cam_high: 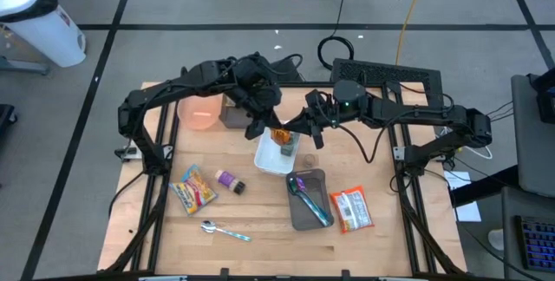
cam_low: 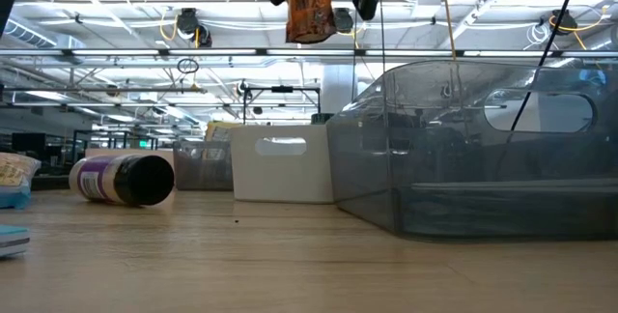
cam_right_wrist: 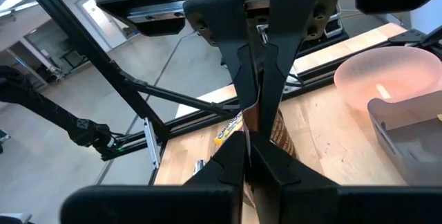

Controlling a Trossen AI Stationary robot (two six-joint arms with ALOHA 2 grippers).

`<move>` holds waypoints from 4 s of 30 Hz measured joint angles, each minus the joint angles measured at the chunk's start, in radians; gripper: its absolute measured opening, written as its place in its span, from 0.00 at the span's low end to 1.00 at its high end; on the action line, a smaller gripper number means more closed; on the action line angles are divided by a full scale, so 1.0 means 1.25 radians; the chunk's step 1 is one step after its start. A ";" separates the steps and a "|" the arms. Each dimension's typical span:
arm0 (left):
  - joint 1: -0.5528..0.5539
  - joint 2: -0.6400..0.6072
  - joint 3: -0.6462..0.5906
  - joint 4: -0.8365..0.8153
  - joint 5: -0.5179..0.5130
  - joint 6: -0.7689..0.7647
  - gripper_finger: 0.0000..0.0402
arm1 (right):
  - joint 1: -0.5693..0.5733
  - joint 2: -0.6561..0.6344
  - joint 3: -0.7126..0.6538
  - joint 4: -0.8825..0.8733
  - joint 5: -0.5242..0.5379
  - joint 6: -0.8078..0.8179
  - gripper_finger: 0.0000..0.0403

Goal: Pick & Place Food Item
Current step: Put the orange seasoning pack into the white bin

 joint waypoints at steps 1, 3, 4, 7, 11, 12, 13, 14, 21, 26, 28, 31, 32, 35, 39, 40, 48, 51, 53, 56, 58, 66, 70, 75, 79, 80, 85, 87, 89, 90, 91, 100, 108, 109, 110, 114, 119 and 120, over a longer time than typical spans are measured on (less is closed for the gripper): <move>0.002 0.000 0.000 -0.005 0.001 0.004 0.01 | 0.000 0.000 0.000 0.000 0.001 -0.001 0.03; 0.009 0.000 0.000 -0.013 0.007 0.000 0.01 | 0.000 0.000 0.000 0.000 0.002 -0.002 0.07; 0.013 0.000 0.000 -0.021 0.014 0.000 0.01 | -0.002 0.000 0.000 0.000 0.003 -0.002 0.09; 0.027 -0.001 0.000 -0.045 0.026 0.000 0.01 | -0.007 0.000 0.000 -0.002 0.003 0.000 0.18; 0.043 -0.001 0.000 -0.073 0.027 0.011 0.01 | -0.018 0.000 0.000 -0.013 0.003 0.007 0.29; 0.048 -0.001 0.000 -0.079 0.027 0.015 0.01 | -0.021 0.000 0.000 -0.018 0.004 0.007 0.31; 0.053 -0.001 0.000 -0.083 0.027 0.018 0.01 | -0.023 -0.002 0.000 -0.025 0.004 0.007 0.33; 0.057 -0.001 0.000 -0.085 0.027 0.023 0.01 | -0.025 -0.004 0.000 -0.033 0.007 0.007 0.35; 0.077 -0.002 -0.062 -0.074 0.029 0.033 0.01 | -0.021 -0.028 -0.019 -0.102 0.144 0.002 0.40; 0.074 -0.010 -0.145 -0.027 0.035 0.023 0.00 | -0.010 -0.064 -0.080 -0.075 0.197 0.015 0.39; 0.070 -0.026 -0.189 0.025 0.063 0.009 0.00 | -0.009 -0.077 -0.110 -0.075 0.212 0.038 0.39; 0.070 -0.066 -0.261 0.098 0.073 -0.019 0.00 | -0.002 -0.097 -0.168 -0.026 0.214 0.075 0.39; 0.073 -0.079 -0.284 0.121 0.073 -0.030 0.00 | 0.002 -0.105 -0.189 -0.001 0.216 0.084 0.39; 0.081 -0.126 -0.360 0.178 0.070 -0.062 0.00 | 0.013 -0.124 -0.256 0.102 0.223 0.122 0.39; 0.096 -0.193 -0.461 0.275 0.065 -0.124 0.00 | 0.029 -0.137 -0.341 0.229 0.278 0.173 0.39; 0.098 -0.205 -0.488 0.311 0.064 -0.155 0.00 | 0.031 -0.137 -0.361 0.264 0.281 0.179 0.39; 0.091 -0.246 -0.663 0.555 0.034 -0.359 0.00 | 0.031 -0.136 -0.439 0.396 0.301 0.238 0.39; 0.087 -0.245 -0.676 0.552 -0.024 -0.385 0.00 | 0.032 -0.137 -0.439 0.407 0.300 0.238 0.39; 0.083 -0.246 -0.677 0.556 -0.067 -0.392 0.00 | 0.032 -0.137 -0.439 0.405 0.300 0.237 0.39; 0.080 -0.246 -0.678 0.558 -0.120 -0.409 0.00 | 0.032 -0.137 -0.439 0.405 0.300 0.237 0.39; 0.080 -0.246 -0.678 0.562 -0.132 -0.413 0.00 | 0.032 -0.137 -0.439 0.404 0.300 0.237 0.39; 0.037 -0.222 -0.678 0.586 -0.246 -0.430 0.00 | 0.032 -0.137 -0.439 0.408 0.300 0.235 0.39; 0.022 -0.211 -0.678 0.590 -0.294 -0.437 0.00 | 0.032 -0.137 -0.439 0.408 0.300 0.235 0.39; 0.012 -0.207 -0.678 0.582 -0.346 -0.434 0.00 | 0.032 -0.136 -0.439 0.409 0.300 0.234 0.39; 0.000 -0.201 -0.678 0.580 -0.384 -0.434 0.00 | 0.032 -0.136 -0.439 0.409 0.300 0.235 0.39; -0.004 -0.194 -0.678 0.587 -0.388 -0.434 0.00 | 0.032 -0.136 -0.439 0.409 0.300 0.235 0.39; -0.023 -0.157 -0.678 0.594 -0.408 -0.450 0.00 | 0.032 -0.136 -0.439 0.409 0.300 0.232 0.39; -0.032 -0.141 -0.678 0.595 -0.426 -0.455 0.00 | 0.032 -0.136 -0.439 0.409 0.300 0.234 0.39; -0.040 -0.124 -0.678 0.606 -0.450 -0.456 0.00 | 0.032 -0.136 -0.439 0.403 0.300 0.233 0.39; -0.042 -0.118 -0.678 0.606 -0.464 -0.458 0.00 | 0.032 -0.136 -0.439 0.403 0.300 0.233 0.39; -0.044 -0.113 -0.678 0.602 -0.471 -0.459 0.00 | 0.032 -0.136 -0.439 0.403 0.300 0.234 0.39; -0.051 -0.073 -0.678 0.629 -0.509 -0.464 0.01 | 0.032 -0.136 -0.439 0.402 0.300 0.234 0.39; -0.050 -0.067 -0.678 0.648 -0.553 -0.455 0.00 | 0.032 -0.136 -0.439 0.396 0.300 0.232 0.39; -0.050 -0.067 -0.678 0.653 -0.554 -0.454 0.01 | 0.032 -0.136 -0.439 0.394 0.300 0.232 0.39; -0.050 -0.067 -0.678 0.661 -0.554 -0.454 0.01 | 0.032 -0.136 -0.439 0.393 0.300 0.231 0.39; -0.050 -0.064 -0.678 0.669 -0.553 -0.450 0.01 | 0.032 -0.136 -0.439 0.391 0.301 0.229 0.39; -0.050 -0.055 -0.678 0.677 -0.551 -0.437 0.01 | 0.032 -0.136 -0.439 0.390 0.301 0.230 0.39; -0.050 -0.051 -0.678 0.678 -0.549 -0.433 0.01 | 0.032 -0.136 -0.439 0.390 0.301 0.230 0.39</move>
